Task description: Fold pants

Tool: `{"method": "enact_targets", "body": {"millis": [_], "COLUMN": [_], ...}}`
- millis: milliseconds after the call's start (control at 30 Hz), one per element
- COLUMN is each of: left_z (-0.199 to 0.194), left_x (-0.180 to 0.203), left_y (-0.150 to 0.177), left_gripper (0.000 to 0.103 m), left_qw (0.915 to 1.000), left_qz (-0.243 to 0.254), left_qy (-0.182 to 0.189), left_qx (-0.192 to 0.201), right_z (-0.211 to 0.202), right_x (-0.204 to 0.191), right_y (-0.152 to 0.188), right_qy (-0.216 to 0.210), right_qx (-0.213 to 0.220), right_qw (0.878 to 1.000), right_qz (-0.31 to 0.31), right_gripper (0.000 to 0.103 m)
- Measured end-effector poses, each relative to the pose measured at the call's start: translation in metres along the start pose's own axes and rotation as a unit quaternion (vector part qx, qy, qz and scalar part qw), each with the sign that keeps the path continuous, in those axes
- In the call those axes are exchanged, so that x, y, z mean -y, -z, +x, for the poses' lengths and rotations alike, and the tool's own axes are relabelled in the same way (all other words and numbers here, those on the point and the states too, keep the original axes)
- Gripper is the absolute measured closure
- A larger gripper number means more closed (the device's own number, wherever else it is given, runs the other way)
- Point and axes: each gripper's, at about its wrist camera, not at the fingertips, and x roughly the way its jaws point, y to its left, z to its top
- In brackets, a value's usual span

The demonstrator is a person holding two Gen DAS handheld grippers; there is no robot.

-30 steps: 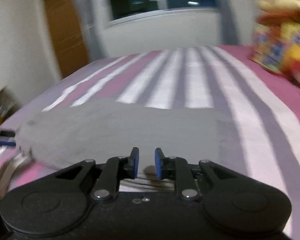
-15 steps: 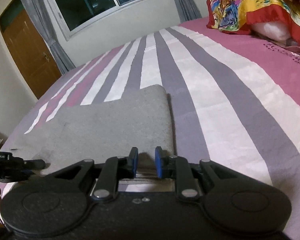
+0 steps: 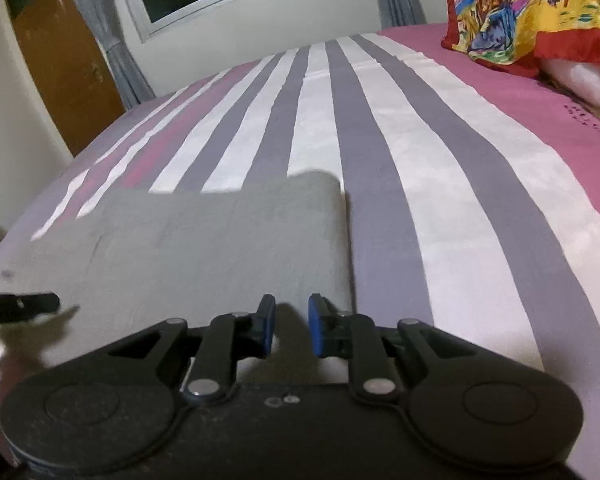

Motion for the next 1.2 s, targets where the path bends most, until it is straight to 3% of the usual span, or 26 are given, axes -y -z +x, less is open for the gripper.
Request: {"method": "enact_targets", "body": {"millis": [200, 367, 500, 567, 667, 733, 833, 900, 1000, 1100, 1200], "left_z": [0.041, 0.037, -0.003, -0.03, -0.083, -0.118, -0.148, -0.157, -0.154, -0.146, -0.13], "left_x": [-0.009, 0.003, 0.008, 0.009, -0.011, -0.039, -0.091, -0.132, -0.194, -0.23, -0.251], "left_y": [-0.042, -0.029, 0.019, 0.043, 0.068, 0.08, 0.083, 0.085, 0.093, 0.092, 0.073], "left_gripper": [0.045, 0.045, 0.044, 0.037, 0.02, 0.019, 0.018, 0.018, 0.018, 0.018, 0.018], "left_qw": [0.9997, 0.9996, 0.9967, 0.9945, 0.9911, 0.9862, 0.9753, 0.9619, 0.933, 0.9066, 0.8996], "left_qz": [-0.018, 0.01, 0.061, 0.071, 0.039, -0.004, -0.087, -0.173, -0.299, -0.354, -0.365], "left_qy": [-0.016, -0.028, -0.048, -0.062, -0.061, -0.06, -0.098, -0.099, -0.037, 0.013, 0.043], "left_qx": [0.002, 0.0, 0.022, 0.047, 0.111, 0.154, 0.178, 0.188, 0.197, 0.229, 0.237], "right_z": [0.049, 0.039, 0.003, -0.02, -0.055, -0.068, -0.072, -0.071, -0.072, -0.068, -0.064], "right_x": [0.006, 0.001, -0.003, -0.005, 0.003, 0.008, 0.017, 0.023, 0.025, 0.018, 0.01], "right_y": [-0.046, -0.031, 0.013, 0.033, 0.05, 0.055, 0.058, 0.056, 0.057, 0.056, 0.057], "right_qy": [0.018, 0.017, 0.009, 0.004, -0.004, 0.0, -0.01, -0.011, -0.005, 0.0, 0.001], "right_qx": [-0.021, -0.027, -0.02, 0.005, 0.074, 0.081, 0.078, 0.078, 0.08, 0.075, 0.072], "right_qw": [1.0, 0.999, 0.999, 0.999, 0.997, 0.997, 0.997, 0.996, 0.996, 0.996, 0.997], "right_qz": [-0.01, -0.021, -0.041, -0.054, -0.033, -0.017, 0.012, 0.036, 0.051, 0.037, 0.022], "right_gripper": [0.086, 0.08, 0.079, 0.079, 0.067, 0.067, 0.067, 0.067, 0.067, 0.067, 0.067]}}
